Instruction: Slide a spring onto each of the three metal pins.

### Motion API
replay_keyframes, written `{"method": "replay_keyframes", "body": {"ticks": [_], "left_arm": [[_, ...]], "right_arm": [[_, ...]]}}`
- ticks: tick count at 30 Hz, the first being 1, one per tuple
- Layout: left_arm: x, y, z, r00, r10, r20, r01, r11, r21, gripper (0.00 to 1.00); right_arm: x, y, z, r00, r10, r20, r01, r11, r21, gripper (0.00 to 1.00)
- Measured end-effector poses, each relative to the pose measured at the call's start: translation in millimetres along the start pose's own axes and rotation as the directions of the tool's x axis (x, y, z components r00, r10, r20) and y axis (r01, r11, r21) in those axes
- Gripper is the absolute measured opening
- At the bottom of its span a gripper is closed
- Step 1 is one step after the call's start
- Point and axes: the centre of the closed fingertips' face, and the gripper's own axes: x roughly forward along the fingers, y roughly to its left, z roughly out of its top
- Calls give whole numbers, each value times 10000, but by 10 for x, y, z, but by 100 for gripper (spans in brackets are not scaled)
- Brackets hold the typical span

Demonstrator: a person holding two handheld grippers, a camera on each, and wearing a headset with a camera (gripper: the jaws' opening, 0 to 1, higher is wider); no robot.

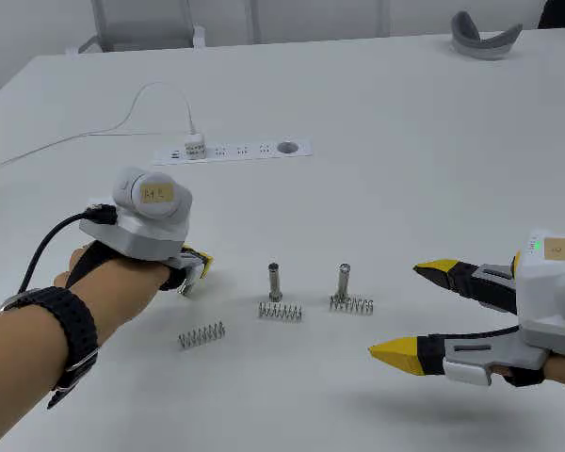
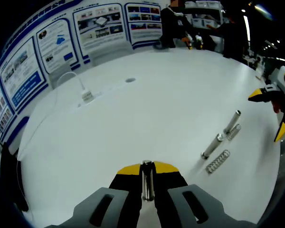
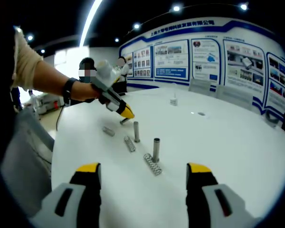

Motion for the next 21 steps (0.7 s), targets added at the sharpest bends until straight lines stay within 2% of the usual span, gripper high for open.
{"method": "replay_keyframes", "body": {"ticks": [7,21], "left_arm": [[-130,-57,24,9994,-138,310,142,9998,-144,7],[-288,-53,-95,9987,-199,478,230,9977,-643,7]], "right_arm": [[14,23,11,10000,60,-25,-60,10000,-36,74],[31,57,54,9999,128,-37,-129,9998,-151,74]]}}
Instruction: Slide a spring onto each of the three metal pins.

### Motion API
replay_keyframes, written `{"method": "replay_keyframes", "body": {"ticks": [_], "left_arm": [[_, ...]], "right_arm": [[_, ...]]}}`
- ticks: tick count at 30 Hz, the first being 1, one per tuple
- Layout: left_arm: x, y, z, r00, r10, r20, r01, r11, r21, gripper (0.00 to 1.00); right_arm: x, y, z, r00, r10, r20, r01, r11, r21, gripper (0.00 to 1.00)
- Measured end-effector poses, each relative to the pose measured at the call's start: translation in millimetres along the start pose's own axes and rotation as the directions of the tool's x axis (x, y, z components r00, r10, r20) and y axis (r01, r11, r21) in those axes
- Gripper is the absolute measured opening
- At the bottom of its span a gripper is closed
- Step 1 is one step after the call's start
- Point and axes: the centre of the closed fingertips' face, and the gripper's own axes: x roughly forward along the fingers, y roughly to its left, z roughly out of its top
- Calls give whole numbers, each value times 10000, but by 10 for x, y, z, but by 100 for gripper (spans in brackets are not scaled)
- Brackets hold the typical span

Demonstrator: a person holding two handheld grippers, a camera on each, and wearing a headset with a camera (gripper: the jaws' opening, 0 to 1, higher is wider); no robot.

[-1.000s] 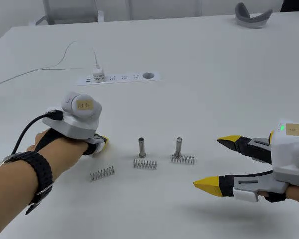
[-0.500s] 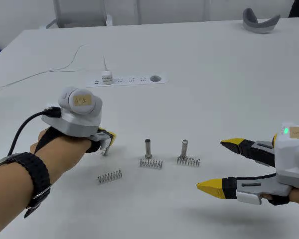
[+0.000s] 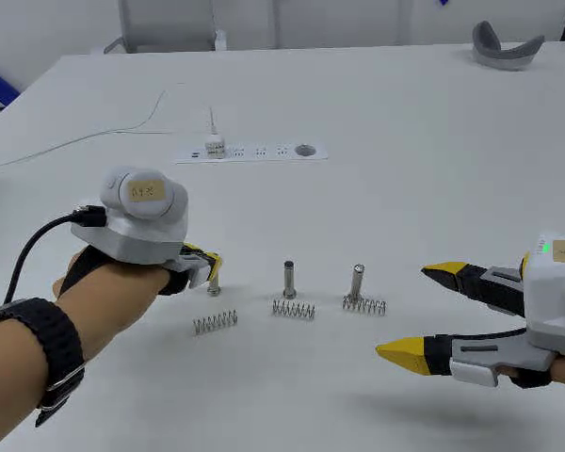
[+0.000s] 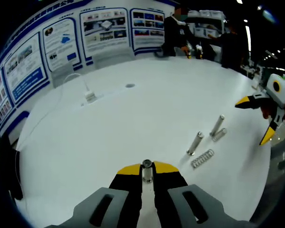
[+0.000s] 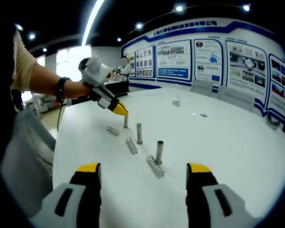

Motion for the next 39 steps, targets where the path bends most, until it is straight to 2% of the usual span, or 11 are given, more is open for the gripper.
{"method": "replay_keyframes", "body": {"ticks": [6,26,39], "left_arm": [[-24,-18,-30,9999,-142,-10,141,9993,-359,7],[-82,-127,-71,9981,-474,-399,458,9981,-407,7],[-84,-176,-53,9985,-507,-229,510,9986,139,8]], "right_arm": [[6,10,8,10000,26,-12,-26,10000,-37,74],[18,19,13,10000,67,-33,-68,10000,-43,74],[11,19,6,10000,63,-48,-63,10000,-8,74]]}}
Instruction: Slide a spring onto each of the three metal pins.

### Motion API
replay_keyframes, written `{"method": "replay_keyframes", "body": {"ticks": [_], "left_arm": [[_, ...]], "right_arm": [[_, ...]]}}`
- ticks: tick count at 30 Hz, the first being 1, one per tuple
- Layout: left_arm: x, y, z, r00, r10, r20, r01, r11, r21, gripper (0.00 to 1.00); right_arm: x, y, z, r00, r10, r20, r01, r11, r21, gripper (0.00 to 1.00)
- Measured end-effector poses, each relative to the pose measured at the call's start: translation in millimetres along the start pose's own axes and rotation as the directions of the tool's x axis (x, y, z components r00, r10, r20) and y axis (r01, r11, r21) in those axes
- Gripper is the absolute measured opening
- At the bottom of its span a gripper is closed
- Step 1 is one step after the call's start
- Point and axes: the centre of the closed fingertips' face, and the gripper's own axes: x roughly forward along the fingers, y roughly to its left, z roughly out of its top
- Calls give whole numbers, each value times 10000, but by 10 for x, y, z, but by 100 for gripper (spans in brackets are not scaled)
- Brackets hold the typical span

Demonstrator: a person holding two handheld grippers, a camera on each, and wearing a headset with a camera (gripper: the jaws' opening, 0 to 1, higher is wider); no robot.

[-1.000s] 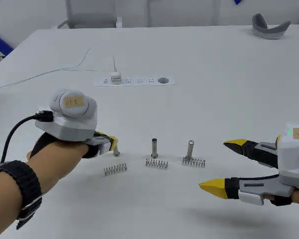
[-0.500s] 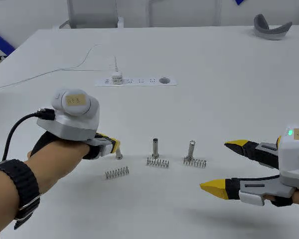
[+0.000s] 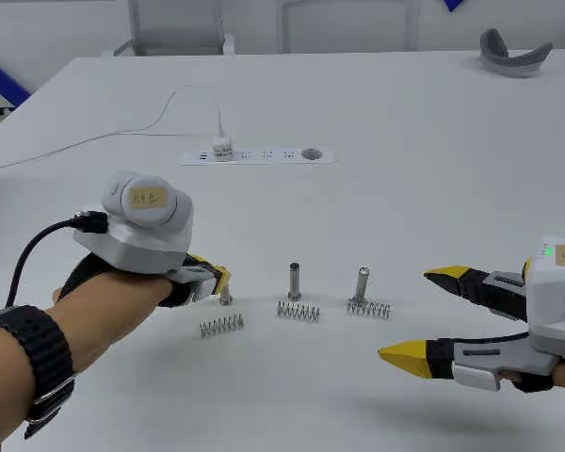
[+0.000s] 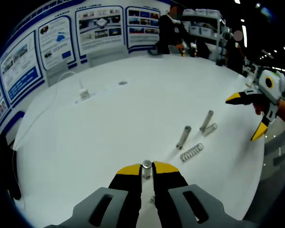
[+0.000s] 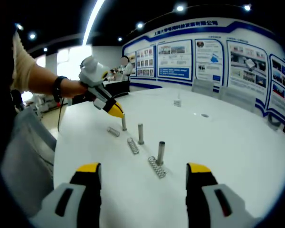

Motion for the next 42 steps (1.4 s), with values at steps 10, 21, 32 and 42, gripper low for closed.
{"method": "replay_keyframes", "body": {"ticks": [10,21,32,42], "left_arm": [[-13,0,16,9998,-83,161,83,10000,26,8],[-45,4,29,9994,-59,354,56,9999,83,12],[-132,43,11,9981,37,620,-39,10000,31,20],[-206,60,-188,9983,15,588,-30,9997,255,22]], "right_arm": [[2,13,1,10000,39,-27,-39,10000,7,74],[-3,20,11,10000,48,-15,-48,10000,-30,74],[-13,14,27,10000,7,5,-7,10000,-71,74],[-14,25,36,10000,11,-13,-11,10000,-99,74]]}}
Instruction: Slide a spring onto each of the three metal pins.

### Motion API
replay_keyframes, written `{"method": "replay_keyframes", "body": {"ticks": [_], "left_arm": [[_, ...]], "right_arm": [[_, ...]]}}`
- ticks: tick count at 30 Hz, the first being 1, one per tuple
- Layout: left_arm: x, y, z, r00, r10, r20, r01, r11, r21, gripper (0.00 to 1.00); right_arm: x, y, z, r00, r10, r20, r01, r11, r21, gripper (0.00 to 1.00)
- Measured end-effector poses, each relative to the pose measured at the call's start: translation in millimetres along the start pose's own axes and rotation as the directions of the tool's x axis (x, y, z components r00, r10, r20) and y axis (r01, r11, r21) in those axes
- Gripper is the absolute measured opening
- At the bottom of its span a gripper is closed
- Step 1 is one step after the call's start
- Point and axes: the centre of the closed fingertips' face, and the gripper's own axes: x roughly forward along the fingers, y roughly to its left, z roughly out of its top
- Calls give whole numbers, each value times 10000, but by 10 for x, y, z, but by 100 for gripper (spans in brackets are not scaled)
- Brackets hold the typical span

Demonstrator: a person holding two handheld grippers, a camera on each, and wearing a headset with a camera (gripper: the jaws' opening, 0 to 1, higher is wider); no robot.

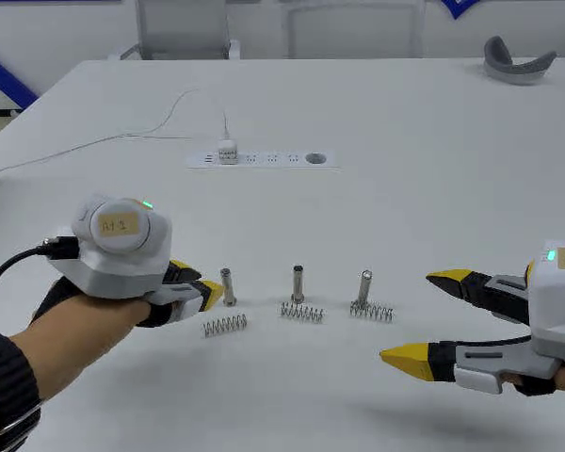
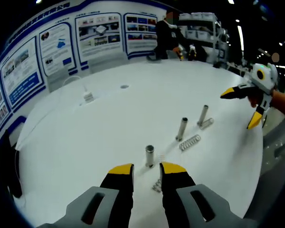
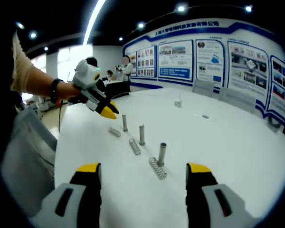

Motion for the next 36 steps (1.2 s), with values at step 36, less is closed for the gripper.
{"method": "replay_keyframes", "body": {"ticks": [36], "left_arm": [[175,-209,-401,9822,-1825,-453,1880,9541,2330,19]], "right_arm": [[-7,-2,-23,9999,-40,-152,40,10000,3,74]]}}
